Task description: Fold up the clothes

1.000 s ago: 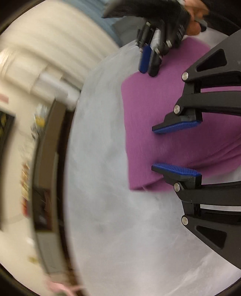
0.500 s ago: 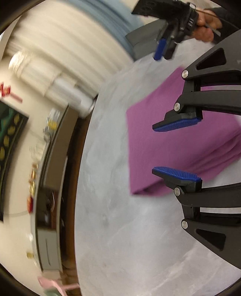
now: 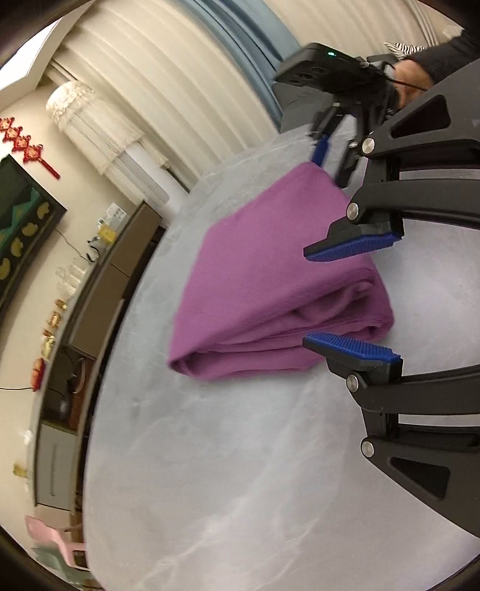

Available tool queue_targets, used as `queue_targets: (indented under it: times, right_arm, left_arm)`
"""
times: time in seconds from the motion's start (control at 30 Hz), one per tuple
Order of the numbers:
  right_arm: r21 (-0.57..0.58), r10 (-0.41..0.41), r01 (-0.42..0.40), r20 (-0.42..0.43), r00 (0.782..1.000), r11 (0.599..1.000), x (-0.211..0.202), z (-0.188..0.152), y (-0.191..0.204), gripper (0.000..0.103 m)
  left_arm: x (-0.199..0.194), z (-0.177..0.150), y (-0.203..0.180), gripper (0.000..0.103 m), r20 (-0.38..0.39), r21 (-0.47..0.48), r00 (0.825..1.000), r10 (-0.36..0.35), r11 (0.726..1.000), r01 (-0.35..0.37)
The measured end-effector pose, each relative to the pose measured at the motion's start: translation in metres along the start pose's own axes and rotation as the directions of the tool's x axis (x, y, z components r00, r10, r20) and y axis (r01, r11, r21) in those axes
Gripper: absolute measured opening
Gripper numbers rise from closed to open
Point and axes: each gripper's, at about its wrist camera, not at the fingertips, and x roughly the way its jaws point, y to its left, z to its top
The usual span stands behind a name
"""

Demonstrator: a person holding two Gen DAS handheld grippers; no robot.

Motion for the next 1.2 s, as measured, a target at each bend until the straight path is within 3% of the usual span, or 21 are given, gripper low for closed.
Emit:
queue_targets:
  times: [0.13,0.23,0.37,0.4,0.43,0.53,0.8,0.87,0.93,1.03,1.1,1.2]
  right_arm:
    - [-0.175,-0.034,0.030,-0.018,0.999,0.984,0.004,0.009,0.014,0.054]
    - [-0.252,-0.043,0.040,-0.006,0.999,0.967,0.000,0.014,0.020,0.054]
    - [-0.324,-0.003,0.001,-0.008,1.000,0.946,0.002,0.018,0.025,0.054]
    - [-0.350,-0.007,-0.005,-0.032,0.999,0.937,0.007,0.017,0.028,0.051]
    - [-0.380,-0.020,-0.008,-0.070,0.997,0.925,0.013,0.014,0.030,0.025]
    - [-0.453,-0.053,-0.019,-0.146,0.988,0.891,0.019,0.010,0.032,0.016]
    - [-0.442,-0.090,0.003,-0.175,0.980,0.897,0.017,0.009,0.020,0.018]
    - [-0.402,-0.110,0.038,-0.159,0.981,0.915,0.008,0.011,0.014,0.037]
    - [-0.331,-0.135,0.093,-0.104,0.985,0.939,-0.015,0.012,0.008,0.038]
    - [-0.162,-0.127,0.136,0.062,0.990,0.977,-0.059,0.012,0.004,0.038]
    - [-0.065,-0.071,0.081,0.142,0.987,0.995,-0.071,0.013,0.005,0.038]
    - [-0.045,0.014,-0.009,0.100,0.995,0.999,-0.042,0.013,0.013,0.038]
  left_arm:
    - [0.002,-0.025,-0.007,0.040,-0.036,0.061,0.999,-0.012,0.998,0.015]
    - [0.014,-0.039,-0.023,0.040,-0.081,0.170,0.995,0.060,0.984,-0.045]
    - [0.031,-0.041,-0.027,0.040,-0.065,0.228,0.986,0.155,0.964,-0.137]
    - [0.034,-0.040,-0.026,0.040,-0.056,0.229,0.984,0.169,0.961,-0.152]
    - [0.036,-0.039,-0.024,0.040,-0.052,0.224,0.982,0.181,0.960,-0.165]
    - [0.041,-0.038,-0.010,0.041,-0.068,0.175,0.976,0.205,0.966,-0.190]
    - [0.032,-0.038,-0.011,0.041,-0.078,0.160,0.982,0.171,0.975,-0.157]
    - [0.018,-0.035,-0.014,0.039,-0.049,0.163,0.988,0.149,0.977,-0.139]
    - [-0.005,-0.027,-0.018,0.039,0.010,0.167,0.994,0.108,0.980,-0.108]
    - [-0.041,-0.014,-0.017,0.039,0.131,0.120,0.991,0.023,0.992,-0.039]
    - [-0.042,-0.008,-0.013,0.039,0.164,0.086,0.986,-0.028,0.996,0.014]
    - [-0.004,-0.009,-0.014,0.038,0.075,0.084,0.997,-0.015,0.996,0.009]
